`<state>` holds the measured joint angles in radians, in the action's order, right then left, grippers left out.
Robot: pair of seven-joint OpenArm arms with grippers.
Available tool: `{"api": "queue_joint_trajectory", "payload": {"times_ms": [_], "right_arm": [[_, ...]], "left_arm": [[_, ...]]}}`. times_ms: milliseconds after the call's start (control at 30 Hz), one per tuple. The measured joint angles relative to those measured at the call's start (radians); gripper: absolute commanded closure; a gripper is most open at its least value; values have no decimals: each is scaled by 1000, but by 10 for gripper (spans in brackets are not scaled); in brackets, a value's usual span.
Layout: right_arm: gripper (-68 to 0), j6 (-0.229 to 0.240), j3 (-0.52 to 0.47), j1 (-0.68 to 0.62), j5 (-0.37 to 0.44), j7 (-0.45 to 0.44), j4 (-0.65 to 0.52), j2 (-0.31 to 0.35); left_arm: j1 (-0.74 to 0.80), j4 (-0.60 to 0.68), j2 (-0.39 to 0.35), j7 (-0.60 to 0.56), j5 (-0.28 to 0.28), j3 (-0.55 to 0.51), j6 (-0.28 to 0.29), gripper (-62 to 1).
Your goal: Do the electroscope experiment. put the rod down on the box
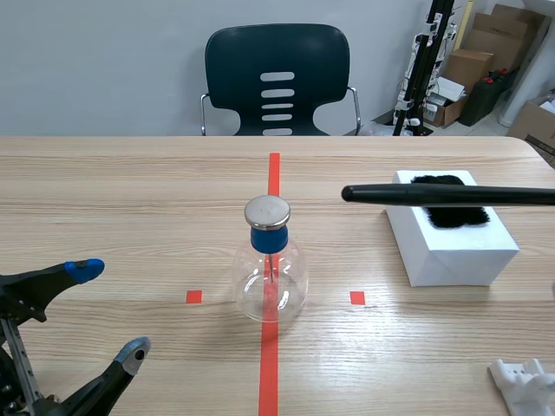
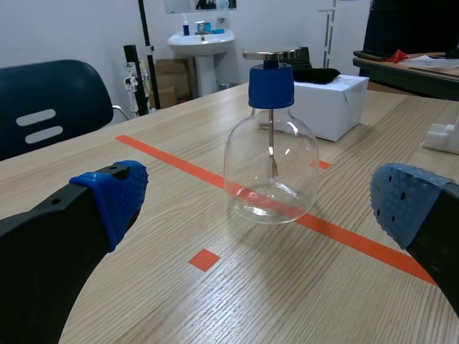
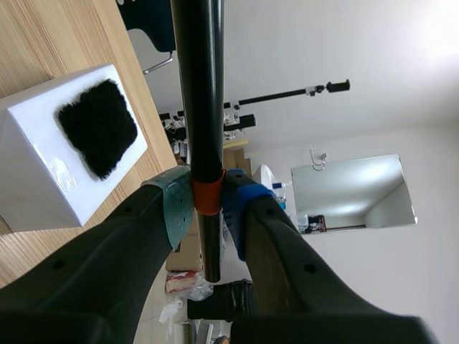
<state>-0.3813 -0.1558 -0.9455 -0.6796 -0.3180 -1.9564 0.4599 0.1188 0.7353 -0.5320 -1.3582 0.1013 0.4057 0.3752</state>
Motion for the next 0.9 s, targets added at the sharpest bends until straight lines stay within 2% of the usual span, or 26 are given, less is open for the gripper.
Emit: {"api": "queue_joint_trajectory", "payload": {"times_ms": [167,233,467,700,833,900], "right_arm": [[-6,0,0,-11,49,6,-13,12],[-6,25,0,-37,83,34,-43,45],[-6,263,0,-86,212,213,-174,192],[-6,489,0,-81,336,355,-208,371],[-6,595,0,-70,414,452,-221,445],[-6,629,0,-66,464,503,-232,483]], "left_arm": [[0,0,0,0,0,0,0,-623],[0,0,0,0,0,0,0,-623],[0,0,0,0,0,0,0,-623],[0,0,0,0,0,0,0,-623],[0,0,0,0,0,0,0,-623],[0,0,0,0,0,0,0,-623]]}}
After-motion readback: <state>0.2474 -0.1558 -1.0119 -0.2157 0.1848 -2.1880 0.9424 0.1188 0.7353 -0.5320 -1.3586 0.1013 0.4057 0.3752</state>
